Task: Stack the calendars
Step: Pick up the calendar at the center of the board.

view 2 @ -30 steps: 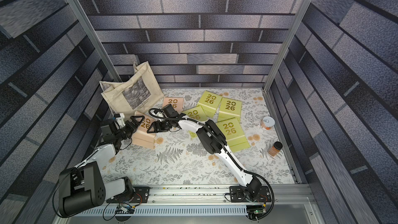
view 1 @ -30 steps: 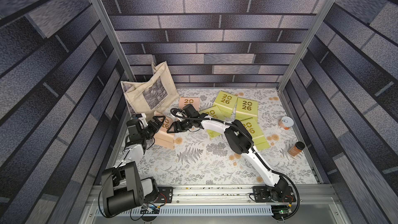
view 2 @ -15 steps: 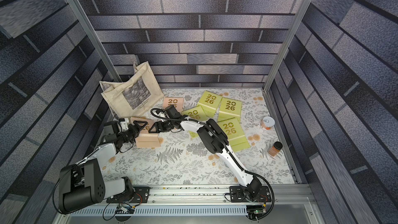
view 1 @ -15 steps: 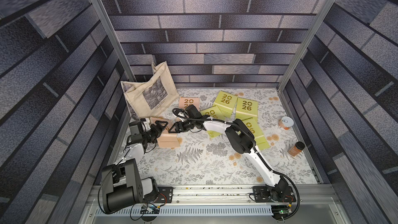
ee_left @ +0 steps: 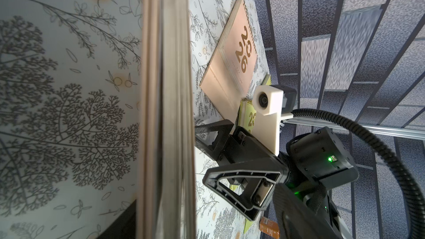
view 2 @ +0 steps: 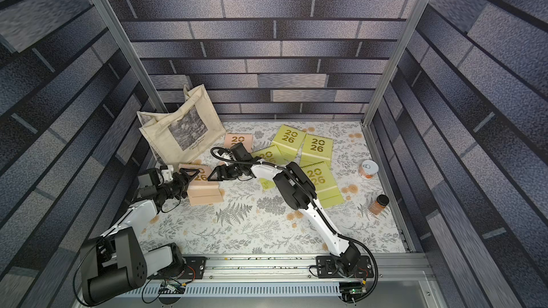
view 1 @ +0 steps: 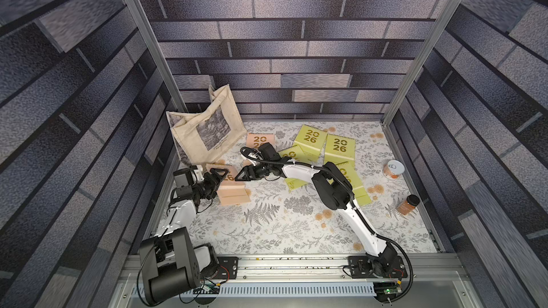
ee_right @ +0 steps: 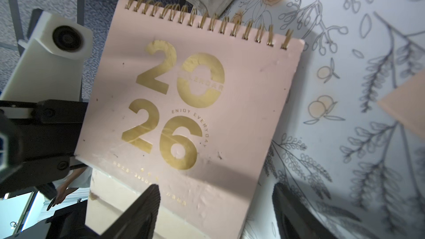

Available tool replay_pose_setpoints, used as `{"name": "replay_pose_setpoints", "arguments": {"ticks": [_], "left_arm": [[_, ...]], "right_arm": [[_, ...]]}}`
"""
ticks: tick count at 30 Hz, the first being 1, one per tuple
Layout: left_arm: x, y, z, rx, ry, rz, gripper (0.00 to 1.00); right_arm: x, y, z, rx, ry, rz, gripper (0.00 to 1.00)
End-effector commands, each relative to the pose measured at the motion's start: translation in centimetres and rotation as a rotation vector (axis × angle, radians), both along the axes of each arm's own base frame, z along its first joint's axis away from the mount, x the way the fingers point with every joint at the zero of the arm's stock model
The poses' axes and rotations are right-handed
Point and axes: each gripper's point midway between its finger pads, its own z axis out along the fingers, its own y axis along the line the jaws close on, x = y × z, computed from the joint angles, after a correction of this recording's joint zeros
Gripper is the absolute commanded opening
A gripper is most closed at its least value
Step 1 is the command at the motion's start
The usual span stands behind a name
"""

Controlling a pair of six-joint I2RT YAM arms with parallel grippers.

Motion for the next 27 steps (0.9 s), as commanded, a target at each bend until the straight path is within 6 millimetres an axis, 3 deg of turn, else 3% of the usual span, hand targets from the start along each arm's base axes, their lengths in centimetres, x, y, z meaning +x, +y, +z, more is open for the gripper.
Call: {"name": "replay_pose_setpoints", "arguments": {"ticks": [1,7,23,27], "left_arm": [[0.3,-0.2,2.1,-0.001,-0.051,-0.032,0.79],[-0.1,-0.4,2.3,0.006,-0.044,-0.035,0.73],[-1.2,-0.4,1.3,0.025,0.002,-0.019,0.29],[-1.2,-0.2,0.7,0.036,0.014,-0.008,0.27]], "right_arm": [[0.0,-1.4,-3.6,-0.106,0.069,-0.028,0.80],[0.1,-1.5,-3.6,-0.107,0.069,-0.028,0.80],[1.6,-2.8,-2.6,-0.094,0.056,-0.056,0.80],[2.2,-3.6,-2.3,-0.096,0.046,-0.068,0.80]]}}
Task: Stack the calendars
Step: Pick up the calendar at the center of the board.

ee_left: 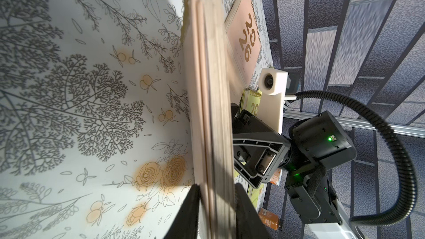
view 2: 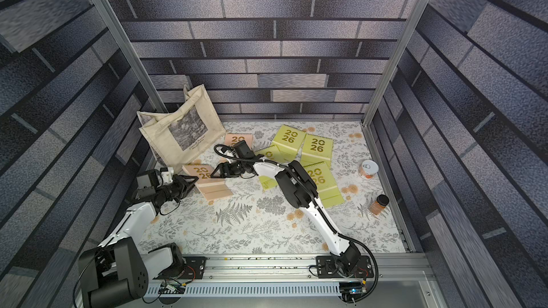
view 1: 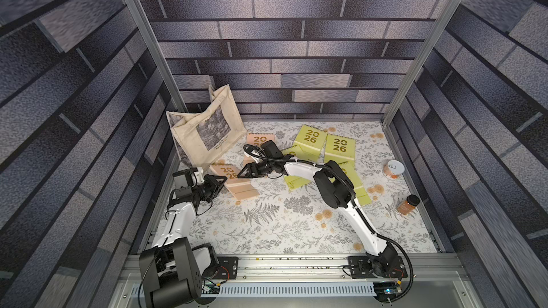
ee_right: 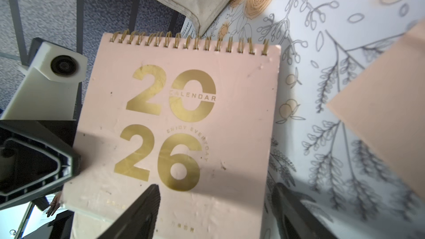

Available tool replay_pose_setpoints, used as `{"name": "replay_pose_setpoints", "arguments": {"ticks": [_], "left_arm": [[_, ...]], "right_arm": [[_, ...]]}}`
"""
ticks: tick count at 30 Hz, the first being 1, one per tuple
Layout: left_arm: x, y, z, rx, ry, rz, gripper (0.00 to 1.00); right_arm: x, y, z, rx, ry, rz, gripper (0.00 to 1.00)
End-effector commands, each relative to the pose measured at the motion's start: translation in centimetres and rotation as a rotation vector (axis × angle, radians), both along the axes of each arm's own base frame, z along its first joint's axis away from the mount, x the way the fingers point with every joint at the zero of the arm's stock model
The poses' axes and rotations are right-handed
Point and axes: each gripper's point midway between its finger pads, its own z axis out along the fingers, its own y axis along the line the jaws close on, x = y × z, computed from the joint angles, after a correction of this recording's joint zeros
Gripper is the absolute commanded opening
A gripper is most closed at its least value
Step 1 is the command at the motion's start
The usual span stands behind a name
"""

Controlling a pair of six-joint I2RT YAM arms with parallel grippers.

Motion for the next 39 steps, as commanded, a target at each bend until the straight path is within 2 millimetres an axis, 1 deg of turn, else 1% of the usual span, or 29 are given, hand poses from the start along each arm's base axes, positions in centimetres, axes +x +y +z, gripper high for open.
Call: {"name": "replay_pose_setpoints", "arguments": {"ticks": [1,2,3,5,7,9,11,12,16,18,19,20,21,22,24,25,27,28,29,30,32,34,36,37,39], "left_arm": [[0.3,0.2,0.3,0.031,-0.023,-0.003,0.28],[0.4,0.2,0.1,0.031,-0.020,-0.004,0.27],[0.4,0.2,0.1,0.030,-0.021,-0.005,0.23],[0.7,0.1,-0.1,0.029,-0.018,-0.007,0.22],[0.9,0.1,-0.1,0.029,-0.014,-0.012,0.14],[1.1,0.0,-0.2,0.028,-0.007,-0.016,0.11],[1.2,0.1,-0.2,0.035,-0.004,-0.017,0.02],[1.2,0.1,-0.1,0.041,-0.006,-0.020,0.00],[1.0,0.2,0.7,0.082,-0.036,-0.031,0.00],[0.8,0.5,1.3,0.118,-0.060,-0.028,0.00],[0.8,0.6,1.8,0.132,-0.077,-0.026,0.00],[0.7,0.7,2.2,0.136,-0.088,-0.028,0.00],[0.5,0.6,2.5,0.134,-0.090,-0.034,0.00],[0.6,0.6,3.0,0.136,-0.104,-0.039,0.00],[0.6,0.6,3.8,0.144,-0.123,-0.046,0.00],[0.7,0.5,4.5,0.141,-0.143,-0.057,0.00],[1.1,-0.4,6.3,0.118,-0.216,-0.110,0.00],[1.5,-1.0,7.7,0.112,-0.271,-0.145,0.00],[1.5,-1.8,8.9,0.102,-0.313,-0.189,0.00],[1.7,-2.7,10.3,0.105,-0.359,-0.231,0.00],[1.9,-4.3,13.2,0.118,-0.458,-0.320,0.00],[1.9,-6.4,16.0,0.134,-0.553,-0.429,0.00],[1.9,-8.5,18.2,0.147,-0.624,-0.536,0.00],[1.8,-9.5,19.2,0.147,-0.659,-0.594,0.00],[1.7,-11.4,20.5,0.127,-0.704,-0.689,0.00]], "right_arm": [[0.3,-2.2,-2.2,-0.088,0.041,-0.036,0.80],[0.4,-2.3,-2.1,-0.088,0.042,-0.037,0.80],[0.4,-2.3,-2.1,-0.089,0.043,-0.037,0.80],[0.3,-2.3,-2.2,-0.088,0.044,-0.036,0.80],[0.3,-2.3,-2.4,-0.089,0.047,-0.038,0.80],[0.3,-2.3,-2.3,-0.087,0.048,-0.041,0.80],[0.3,-2.3,-2.2,-0.086,0.044,-0.040,0.80],[0.3,-2.3,-2.0,-0.085,0.039,-0.040,0.80],[0.5,-2.9,-0.8,-0.074,0.009,-0.036,0.80],[0.9,-3.5,0.4,-0.058,0.006,-0.041,0.80],[1.2,-4.0,1.2,-0.045,0.003,-0.044,0.80],[1.6,-4.7,2.3,-0.036,-0.006,-0.056,0.82],[1.9,-5.4,3.1,-0.035,-0.015,-0.068,0.83],[2.2,-6.3,4.2,-0.030,-0.029,-0.080,0.83],[2.8,-8.3,6.3,-0.020,-0.063,-0.107,0.81],[3.1,-9.5,7.9,-0.007,-0.086,-0.126,0.81],[3.6,-11.6,10.4,0.015,-0.116,-0.156,0.81],[3.8,-12.9,11.7,0.027,-0.130,-0.173,0.82],[3.9,-13.8,12.5,0.035,-0.139,-0.185,0.82],[3.8,-15.0,14.6,0.060,-0.166,-0.198,0.83],[3.3,-16.6,16.8,0.104,-0.166,-0.196,0.84],[2.9,-18.3,18.4,0.122,-0.174,-0.210,0.85],[2.6,-19.8,19.5,0.132,-0.195,-0.230,0.85],[2.5,-20.7,20.2,0.139,-0.203,-0.242,0.85],[2.1,-22.1,21.2,0.162,-0.209,-0.255,0.85]]}}
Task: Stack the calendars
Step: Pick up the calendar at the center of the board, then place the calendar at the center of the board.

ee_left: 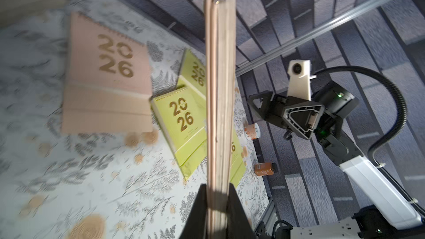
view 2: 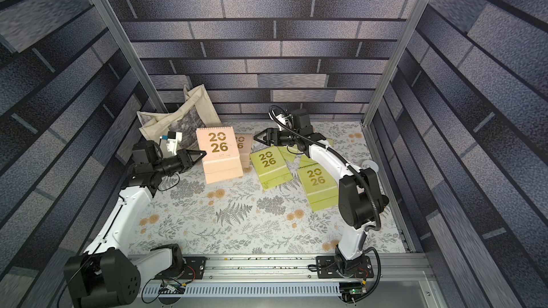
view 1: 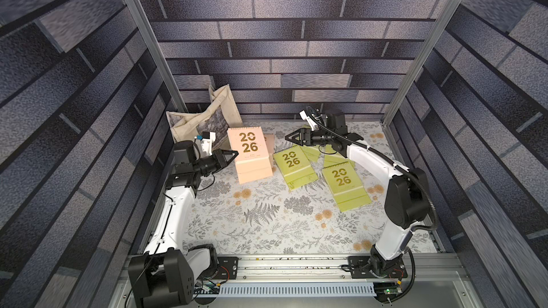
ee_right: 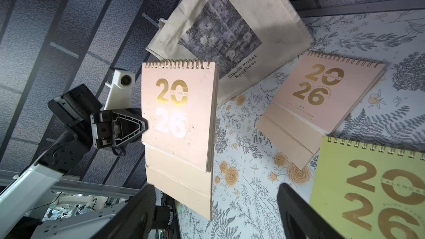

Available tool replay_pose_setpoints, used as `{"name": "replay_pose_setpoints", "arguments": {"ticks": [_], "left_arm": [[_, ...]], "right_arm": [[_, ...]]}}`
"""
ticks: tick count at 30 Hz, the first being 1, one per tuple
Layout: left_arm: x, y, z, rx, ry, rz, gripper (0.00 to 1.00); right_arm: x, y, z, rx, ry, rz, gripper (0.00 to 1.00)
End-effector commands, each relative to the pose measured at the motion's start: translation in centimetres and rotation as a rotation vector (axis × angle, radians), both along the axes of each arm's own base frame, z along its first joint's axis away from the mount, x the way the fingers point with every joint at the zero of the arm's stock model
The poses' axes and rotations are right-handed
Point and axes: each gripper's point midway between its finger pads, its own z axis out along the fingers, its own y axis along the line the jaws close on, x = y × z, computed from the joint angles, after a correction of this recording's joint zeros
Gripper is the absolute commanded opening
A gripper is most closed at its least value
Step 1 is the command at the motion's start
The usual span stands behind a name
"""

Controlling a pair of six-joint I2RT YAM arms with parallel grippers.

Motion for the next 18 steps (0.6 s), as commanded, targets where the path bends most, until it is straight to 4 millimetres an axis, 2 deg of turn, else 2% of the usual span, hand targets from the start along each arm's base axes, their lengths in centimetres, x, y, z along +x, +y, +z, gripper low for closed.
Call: {"name": "replay_pose_setpoints", "arguments": {"ticks": [1,4,8,13,18], "left_arm": [[-1.4,-3.6,3.8,0.003,-0.185,-0.247,0.00],[-1.4,-5.4,5.7,-0.030,-0.279,-0.346,0.00],[-1.0,-7.1,6.3,-0.050,-0.300,-0.426,0.00],[-1.3,-8.9,7.0,-0.064,-0.331,-0.505,0.00],[-1.4,-9.4,7.3,-0.079,-0.337,-0.539,0.00]], "right_arm": [[-1.5,-1.6,0.2,0.026,0.018,0.030,0.85],[-2.4,-3.1,1.7,0.047,-0.030,0.025,0.86],[-4.0,-4.4,3.6,0.076,-0.139,0.041,0.86],[-5.5,-4.7,4.8,0.121,-0.237,0.080,0.86],[-6.0,-4.5,5.4,0.171,-0.271,0.107,0.86]]}}
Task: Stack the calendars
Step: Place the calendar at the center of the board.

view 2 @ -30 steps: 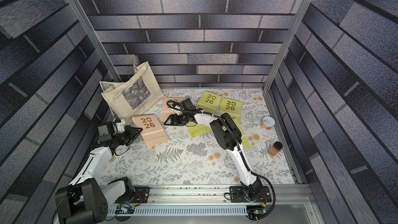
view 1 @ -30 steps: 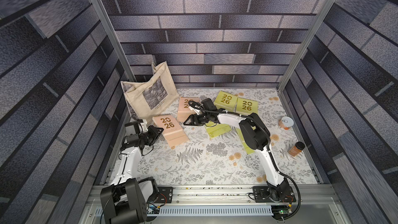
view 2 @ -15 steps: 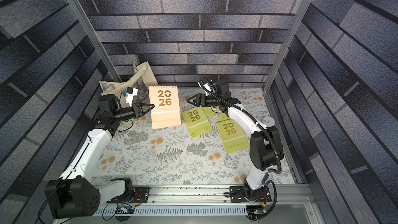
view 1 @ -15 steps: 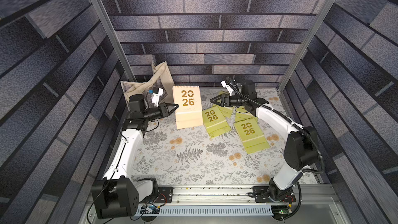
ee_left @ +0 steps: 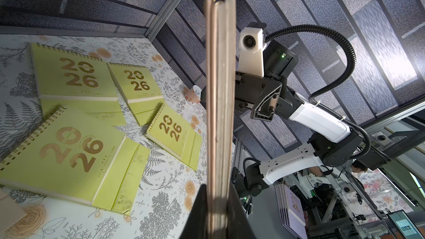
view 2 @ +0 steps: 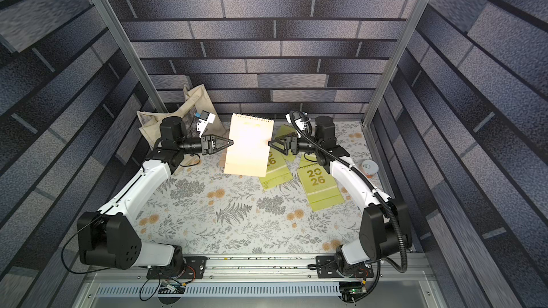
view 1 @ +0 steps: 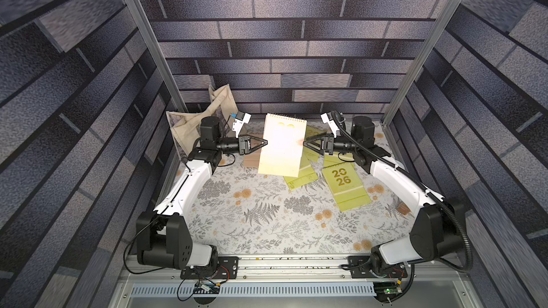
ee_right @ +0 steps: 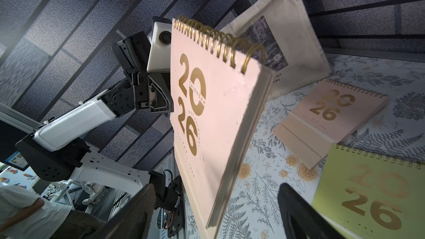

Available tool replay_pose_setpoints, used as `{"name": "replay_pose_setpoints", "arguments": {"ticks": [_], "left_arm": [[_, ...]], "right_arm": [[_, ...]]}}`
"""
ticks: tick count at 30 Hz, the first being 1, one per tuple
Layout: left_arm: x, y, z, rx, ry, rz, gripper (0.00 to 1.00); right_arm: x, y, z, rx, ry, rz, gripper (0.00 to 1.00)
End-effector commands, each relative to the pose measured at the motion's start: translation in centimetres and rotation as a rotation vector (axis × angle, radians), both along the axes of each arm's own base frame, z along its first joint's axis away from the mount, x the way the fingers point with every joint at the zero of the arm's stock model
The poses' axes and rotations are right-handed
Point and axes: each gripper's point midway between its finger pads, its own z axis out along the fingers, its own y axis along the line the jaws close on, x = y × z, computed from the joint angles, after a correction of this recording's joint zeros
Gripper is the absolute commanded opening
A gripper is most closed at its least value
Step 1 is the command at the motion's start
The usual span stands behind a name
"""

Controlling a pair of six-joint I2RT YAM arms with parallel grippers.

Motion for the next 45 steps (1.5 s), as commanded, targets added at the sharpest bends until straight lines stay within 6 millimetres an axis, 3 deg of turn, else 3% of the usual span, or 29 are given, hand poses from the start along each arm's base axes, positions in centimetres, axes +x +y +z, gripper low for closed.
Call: {"name": "replay_pose_setpoints", "arguments": {"ticks": [1,4,8,22,23,33,37,38,40,42,45], "left_arm": [[-1.2,-0.6,3.4,-0.036,-0.146,-0.087,0.00],[-1.9,-1.2,3.8,-0.046,-0.172,-0.112,0.00],[-2.3,-1.7,3.7,-0.049,-0.165,-0.140,0.00],[-1.9,-2.6,4.1,-0.058,-0.192,-0.153,0.00],[-1.8,-2.6,4.1,-0.058,-0.191,-0.150,0.00],[-1.2,-2.8,3.9,-0.064,-0.189,-0.134,0.00],[-1.4,-3.1,3.6,-0.064,-0.175,-0.148,0.00],[-1.4,-3.1,3.5,-0.064,-0.173,-0.149,0.06],[-1.5,-3.1,3.4,-0.061,-0.172,-0.154,0.49],[-1.8,-3.0,3.3,-0.056,-0.167,-0.164,0.67],[-2.1,-3.0,3.7,-0.052,-0.184,-0.166,0.82]], "right_arm": [[-0.5,0.2,0.9,0.044,-0.062,0.047,0.86],[-0.4,0.4,1.1,0.070,-0.073,0.061,0.86],[-0.6,0.5,2.9,0.126,-0.119,0.080,0.83],[-0.6,0.7,4.9,0.248,-0.129,0.121,0.50],[-0.7,0.7,3.7,0.241,-0.097,0.119,0.48],[-0.9,0.6,3.0,0.241,-0.060,0.114,0.27],[-0.9,0.7,2.8,0.240,-0.032,0.119,0.08],[-0.9,0.7,2.8,0.240,-0.025,0.122,0.04],[-1.1,0.7,2.8,0.234,-0.016,0.134,0.00],[-1.3,0.8,2.8,0.221,-0.009,0.155,0.00],[-1.4,1.0,2.3,0.200,0.022,0.187,0.00]]}}
